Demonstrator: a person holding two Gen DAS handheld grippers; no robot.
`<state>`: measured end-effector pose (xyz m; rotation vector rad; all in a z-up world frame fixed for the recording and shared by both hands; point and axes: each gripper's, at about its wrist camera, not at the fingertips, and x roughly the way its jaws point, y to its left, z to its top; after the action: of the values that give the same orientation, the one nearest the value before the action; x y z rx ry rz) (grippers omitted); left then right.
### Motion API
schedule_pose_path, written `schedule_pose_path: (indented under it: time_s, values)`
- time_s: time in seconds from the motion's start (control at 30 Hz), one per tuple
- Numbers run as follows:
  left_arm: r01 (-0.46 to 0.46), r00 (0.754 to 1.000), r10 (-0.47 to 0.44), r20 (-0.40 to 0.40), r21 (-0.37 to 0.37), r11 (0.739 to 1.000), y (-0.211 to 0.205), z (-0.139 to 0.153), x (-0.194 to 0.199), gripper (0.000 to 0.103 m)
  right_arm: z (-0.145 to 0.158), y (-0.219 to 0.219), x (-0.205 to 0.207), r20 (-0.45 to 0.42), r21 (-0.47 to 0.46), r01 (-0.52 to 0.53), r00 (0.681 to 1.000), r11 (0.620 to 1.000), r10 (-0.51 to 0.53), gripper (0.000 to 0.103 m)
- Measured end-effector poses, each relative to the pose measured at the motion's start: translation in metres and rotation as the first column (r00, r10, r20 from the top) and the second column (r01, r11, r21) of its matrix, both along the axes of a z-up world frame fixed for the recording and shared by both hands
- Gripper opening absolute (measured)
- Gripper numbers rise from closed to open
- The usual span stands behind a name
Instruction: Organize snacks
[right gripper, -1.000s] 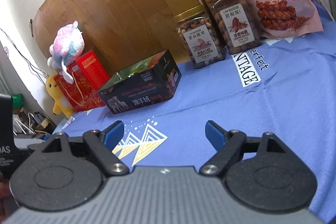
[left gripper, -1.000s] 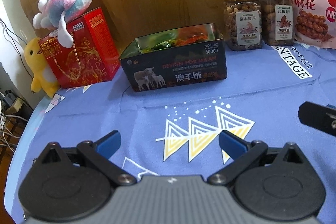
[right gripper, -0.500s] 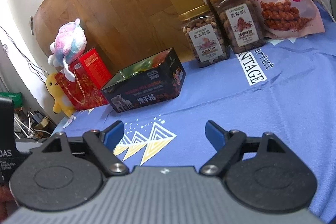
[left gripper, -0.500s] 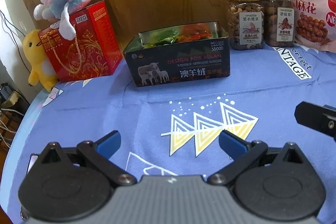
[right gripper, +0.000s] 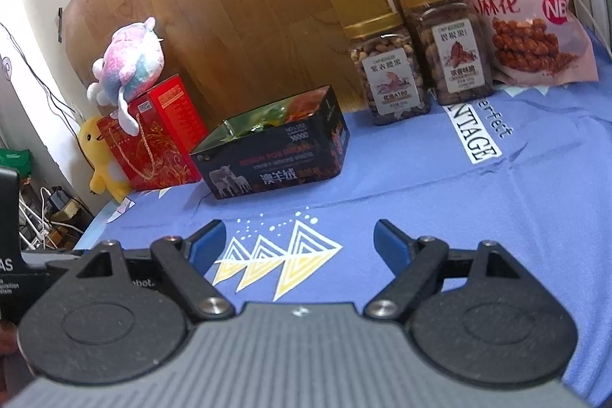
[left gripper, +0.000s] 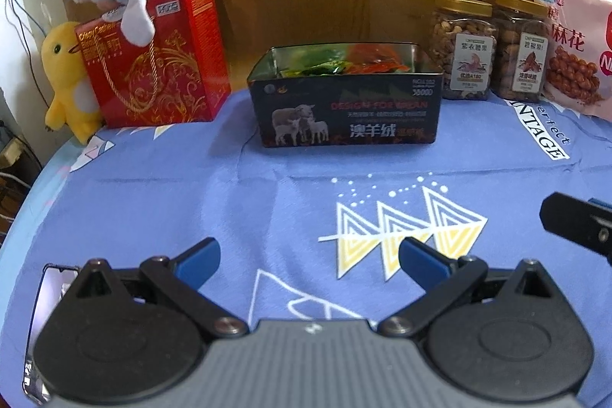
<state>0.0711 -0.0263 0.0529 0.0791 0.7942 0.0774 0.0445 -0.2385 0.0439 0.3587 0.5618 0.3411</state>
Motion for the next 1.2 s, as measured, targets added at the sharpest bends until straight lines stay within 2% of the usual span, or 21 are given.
schedule_pose_path:
  time_s: [0.33,0.67,1.03,1.2]
  values:
    - [-0.022,1.000,0.023,0.012,-0.068,0.997,0.040,-0.005,-0.004,0.103,0.014,0.038,-0.001,0.022,-0.073,-0.012,1.000,0.997,0.014,0.086]
    - [0.000,1.000,0.002,0.019,-0.107,0.994,0.054,-0.011,-0.001,0.103,0.017,0.058,-0.003,0.021,-0.134,0.018,1.000,0.991,-0.015,0.086]
    - [0.008,1.000,-0.006,0.018,-0.112,0.994,0.056,-0.013,0.000,0.103,0.018,0.060,-0.003,0.023,-0.133,0.045,0.999,0.990,-0.042,0.086]
    - [0.016,1.000,-0.013,0.027,-0.091,0.996,0.048,-0.010,-0.003,0.103,0.018,0.054,-0.004,0.030,-0.118,0.050,0.998,0.992,-0.047,0.086]
